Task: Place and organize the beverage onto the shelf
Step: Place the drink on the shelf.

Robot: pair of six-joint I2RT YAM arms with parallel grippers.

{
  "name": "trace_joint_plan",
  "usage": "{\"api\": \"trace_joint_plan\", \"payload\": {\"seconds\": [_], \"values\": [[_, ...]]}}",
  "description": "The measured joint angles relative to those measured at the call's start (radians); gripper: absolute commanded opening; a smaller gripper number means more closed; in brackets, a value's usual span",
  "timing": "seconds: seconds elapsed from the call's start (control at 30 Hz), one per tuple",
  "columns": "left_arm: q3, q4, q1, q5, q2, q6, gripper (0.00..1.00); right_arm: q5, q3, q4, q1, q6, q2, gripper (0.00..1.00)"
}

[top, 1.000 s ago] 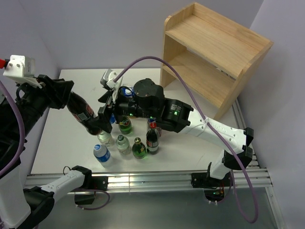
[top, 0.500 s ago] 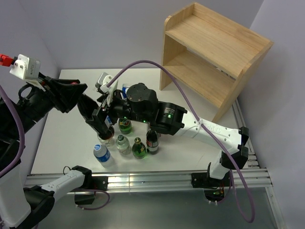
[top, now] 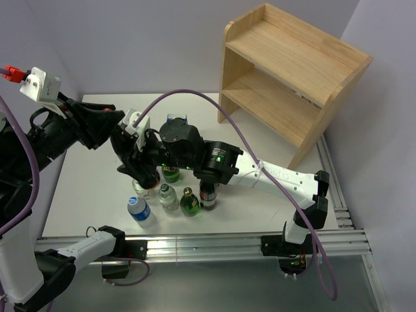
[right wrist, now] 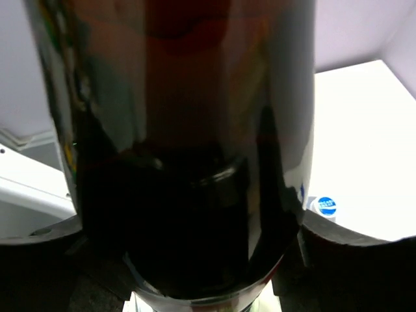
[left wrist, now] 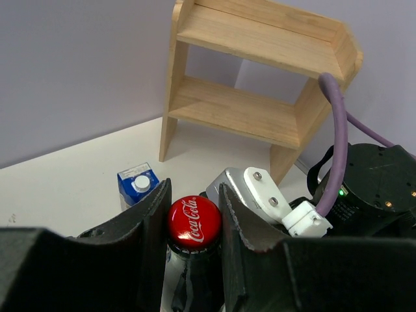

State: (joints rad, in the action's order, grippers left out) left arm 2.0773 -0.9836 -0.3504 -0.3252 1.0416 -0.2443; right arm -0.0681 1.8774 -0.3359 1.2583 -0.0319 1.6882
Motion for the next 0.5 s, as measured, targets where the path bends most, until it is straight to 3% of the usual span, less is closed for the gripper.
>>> {"api": "trace_joint_plan", "payload": {"seconds": [0.03,0.13,0.2,0.3,0.33,0.43,0.5], "values": [[0.0,0.003,0.0,0.0,0.001,0.0,0.0,-0.003,0.0,0.0,0.0,0.002,0.0,0.28],[0.0,0.007,0.0,-0.002,0.001,0.001,0.0,-0.006,0.002,0.002,0.0,-0.003,0.0,0.0],[0.0,0.007,0.0,-0.002,0.002,0.003,0.02,-0.014,0.002,0.004,0.0,-0.003,0.0,0.0],[0.003,0.008,0.0,-0.001,0.003,0.004,0.31,-0.032,-0.003,0.019,-0.001,-0.002,-0.003,0.0],[0.003,0.011,0.0,0.0,0.003,0.004,0.5,-0.037,-0.015,0.038,-0.002,0.0,-0.006,0.0],[0.004,0.097,0.0,0.003,0.003,0.001,0.78,-0.069,-0.078,0.088,-0.001,0.003,-0.033,0.0],[-0.008,0.19,0.0,0.011,-0.006,0.003,0.83,-0.092,-0.124,0.091,0.003,0.011,-0.044,0.0]]}}
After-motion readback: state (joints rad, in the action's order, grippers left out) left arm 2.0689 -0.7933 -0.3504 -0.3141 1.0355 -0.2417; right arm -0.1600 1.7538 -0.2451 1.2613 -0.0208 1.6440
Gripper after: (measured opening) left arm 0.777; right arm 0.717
